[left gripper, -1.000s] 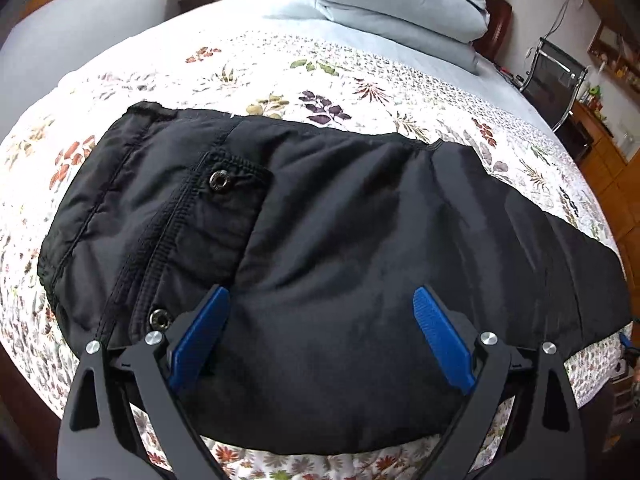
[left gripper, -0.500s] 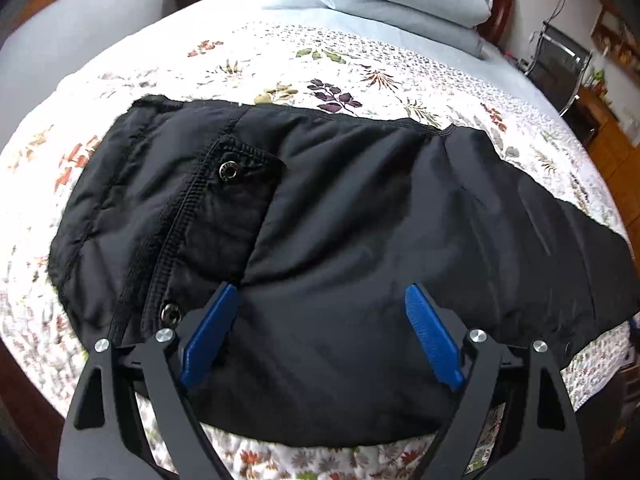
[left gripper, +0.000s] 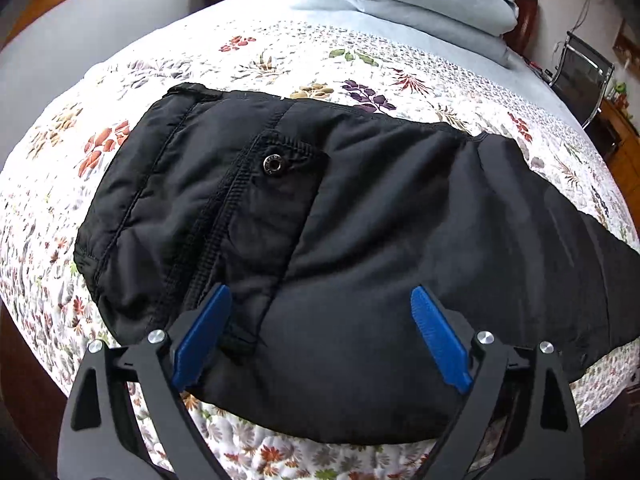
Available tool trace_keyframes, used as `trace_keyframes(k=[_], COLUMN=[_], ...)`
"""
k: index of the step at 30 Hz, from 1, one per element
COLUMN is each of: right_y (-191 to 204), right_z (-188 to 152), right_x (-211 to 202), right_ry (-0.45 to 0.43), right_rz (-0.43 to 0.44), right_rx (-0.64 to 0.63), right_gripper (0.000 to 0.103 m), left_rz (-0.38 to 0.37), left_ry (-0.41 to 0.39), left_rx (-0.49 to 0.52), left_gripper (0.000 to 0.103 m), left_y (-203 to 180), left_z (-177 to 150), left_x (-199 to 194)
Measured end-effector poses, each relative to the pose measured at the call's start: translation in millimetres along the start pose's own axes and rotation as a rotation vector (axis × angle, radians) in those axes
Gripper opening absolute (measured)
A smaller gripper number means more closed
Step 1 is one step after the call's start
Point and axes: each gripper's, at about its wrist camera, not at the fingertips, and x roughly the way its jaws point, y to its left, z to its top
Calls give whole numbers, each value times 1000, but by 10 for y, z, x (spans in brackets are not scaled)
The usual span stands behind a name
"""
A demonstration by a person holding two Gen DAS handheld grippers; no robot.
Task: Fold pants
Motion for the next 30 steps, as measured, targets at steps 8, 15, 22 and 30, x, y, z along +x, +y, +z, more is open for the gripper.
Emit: trace_keyframes(k=[8,15,22,30], right_y=[428,88,164,142], right_z=[9,11,96,92], right_x=[-63,9,18,14], right_ry=[-18,0,12,13], right_rz=[-69,-90,-70,-159], right_rx=[-183,-87,-70,-93], right_gripper=[11,11,10,9], left_rz=[-4,65,78,127], left_ry=[-13,-135,-54,-99], left_rx=[-22,-88,-126,-87], left_gripper=[92,92,95,98], left_y=[1,265,477,286], left_z=[8,55,58,92], left_x=[-115,-423,-79,-159])
